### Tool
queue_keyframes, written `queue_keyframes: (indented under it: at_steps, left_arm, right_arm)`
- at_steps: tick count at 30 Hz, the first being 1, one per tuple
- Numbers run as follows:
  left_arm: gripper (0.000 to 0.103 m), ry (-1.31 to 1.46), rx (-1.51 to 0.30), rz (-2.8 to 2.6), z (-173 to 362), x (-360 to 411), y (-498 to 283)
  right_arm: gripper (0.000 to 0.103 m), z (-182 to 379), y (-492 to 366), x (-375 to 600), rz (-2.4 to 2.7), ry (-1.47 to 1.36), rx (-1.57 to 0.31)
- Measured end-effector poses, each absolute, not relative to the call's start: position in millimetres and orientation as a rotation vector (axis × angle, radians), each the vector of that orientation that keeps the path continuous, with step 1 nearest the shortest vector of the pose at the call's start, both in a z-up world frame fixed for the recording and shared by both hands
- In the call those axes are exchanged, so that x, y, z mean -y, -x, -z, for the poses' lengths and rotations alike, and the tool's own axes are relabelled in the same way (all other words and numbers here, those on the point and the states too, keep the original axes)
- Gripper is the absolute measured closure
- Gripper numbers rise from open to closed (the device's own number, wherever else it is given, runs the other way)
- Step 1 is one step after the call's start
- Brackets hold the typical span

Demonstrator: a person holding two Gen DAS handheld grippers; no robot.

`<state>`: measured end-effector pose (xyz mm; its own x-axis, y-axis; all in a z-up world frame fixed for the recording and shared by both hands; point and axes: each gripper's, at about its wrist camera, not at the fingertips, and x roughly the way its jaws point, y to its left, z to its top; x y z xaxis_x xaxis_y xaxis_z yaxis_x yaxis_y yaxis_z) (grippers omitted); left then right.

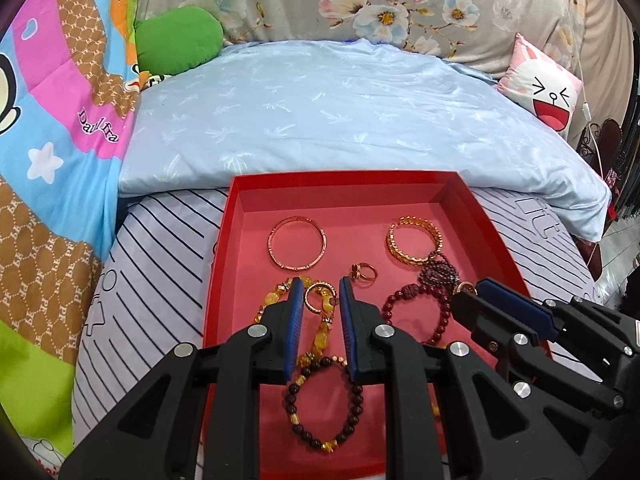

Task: Organize jewelry
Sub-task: 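Carry both hoop earrings into the red tray and open both tools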

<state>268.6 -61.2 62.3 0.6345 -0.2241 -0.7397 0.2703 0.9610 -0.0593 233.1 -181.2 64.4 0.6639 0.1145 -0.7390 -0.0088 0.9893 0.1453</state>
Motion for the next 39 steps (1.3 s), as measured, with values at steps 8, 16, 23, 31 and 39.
queue_keyframes:
  at_steps: [8, 16, 23, 31, 39]
  left_arm:
    - [0.085, -0.058, -0.875, 0.276, -43, 64, -282]
    - [0.085, -0.066, -0.893, 0.275, -32, 66, -288]
    - [0.082, -0.060, -0.894, 0.275, -28, 66, -288]
    - [0.070, -0.062, -0.884, 0.260, -31, 65, -285]
    - [0.070, -0.064, -0.868, 0.263, -42, 64, -271]
  right_arm:
    - [0.087, -50, -247, 181, -0.059, -0.128, -0.871]
    - [0.086, -38, -253, 183, -0.058, -0.133, -0.899]
    - [0.086, -34, -254, 184, -0.059, -0.137, -0.908]
    - [0.085, -36, -250, 184, -0.046, -0.140, -0.901]
    - [0.082, -48, -234, 185, -0.030, -0.143, -0.884]
